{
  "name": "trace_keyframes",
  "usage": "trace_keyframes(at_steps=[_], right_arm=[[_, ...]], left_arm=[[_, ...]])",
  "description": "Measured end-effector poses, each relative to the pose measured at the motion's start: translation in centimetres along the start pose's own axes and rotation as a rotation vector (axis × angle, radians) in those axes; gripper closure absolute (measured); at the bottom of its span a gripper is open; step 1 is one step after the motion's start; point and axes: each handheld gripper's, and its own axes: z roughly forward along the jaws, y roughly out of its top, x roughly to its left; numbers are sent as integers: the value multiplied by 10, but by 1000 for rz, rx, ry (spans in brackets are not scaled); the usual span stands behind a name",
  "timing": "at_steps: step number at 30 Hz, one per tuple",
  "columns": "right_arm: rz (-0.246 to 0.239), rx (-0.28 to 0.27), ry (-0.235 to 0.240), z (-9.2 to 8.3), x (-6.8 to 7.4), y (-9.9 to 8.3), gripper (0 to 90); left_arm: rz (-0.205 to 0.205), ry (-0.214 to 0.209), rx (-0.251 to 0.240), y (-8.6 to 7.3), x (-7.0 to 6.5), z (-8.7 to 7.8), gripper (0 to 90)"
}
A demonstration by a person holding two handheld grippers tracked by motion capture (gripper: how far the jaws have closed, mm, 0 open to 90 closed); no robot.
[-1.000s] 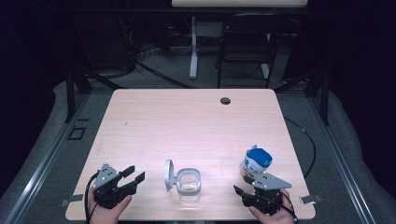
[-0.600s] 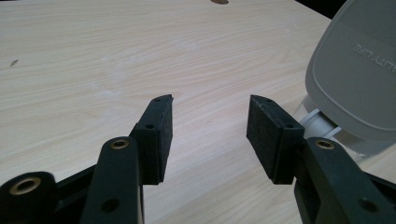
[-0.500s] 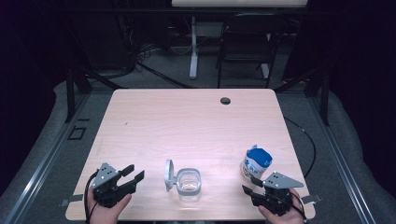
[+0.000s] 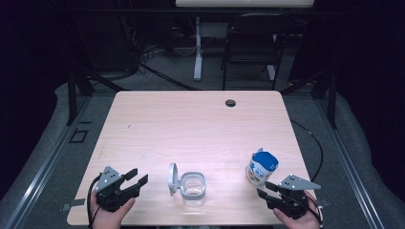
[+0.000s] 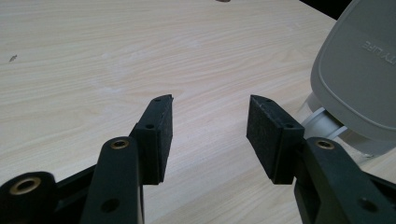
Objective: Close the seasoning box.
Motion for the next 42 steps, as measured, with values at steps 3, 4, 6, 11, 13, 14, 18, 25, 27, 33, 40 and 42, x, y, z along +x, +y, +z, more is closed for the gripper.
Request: trace_keyframes(at_steps=[3,4,6,11,13,14,18,25,27,33,40,42], right_arm=[[4,6,-10,1,-3,-2,568],[6,9,-15,1,-3,-2,568],[4,12,-21,1,-3,-2,560],[16,19,-68,6,-7,-6,481],[7,21,-81,7,-8,-7,454],[5,18,-89,8,-8,-7,444],[5,16,-114,14,-7,-8,418],[-18,24,-121,22,-4,-9,422],[-36,14,-136,23,-4,-9,421],[-3,-17,-142,24,-8,-8,421],[8,-44,-173,27,-11,-9,374],[3,-38,-162,29,-11,-9,357]], left_arm=[[0,1,3,0,0,0,510],[-1,1,4,0,0,0,511],[-3,2,3,0,0,0,510],[-6,1,-4,-1,1,0,510],[-6,1,-3,-1,1,0,511],[-8,3,-1,-1,1,-1,511],[-5,6,0,-1,1,-1,511],[-10,9,-2,-3,2,-2,510],[-7,11,1,-3,2,-2,511],[-18,16,-2,-4,4,-4,511],[-21,25,-5,-5,7,-9,510],[-24,26,-5,-6,7,-9,510]])
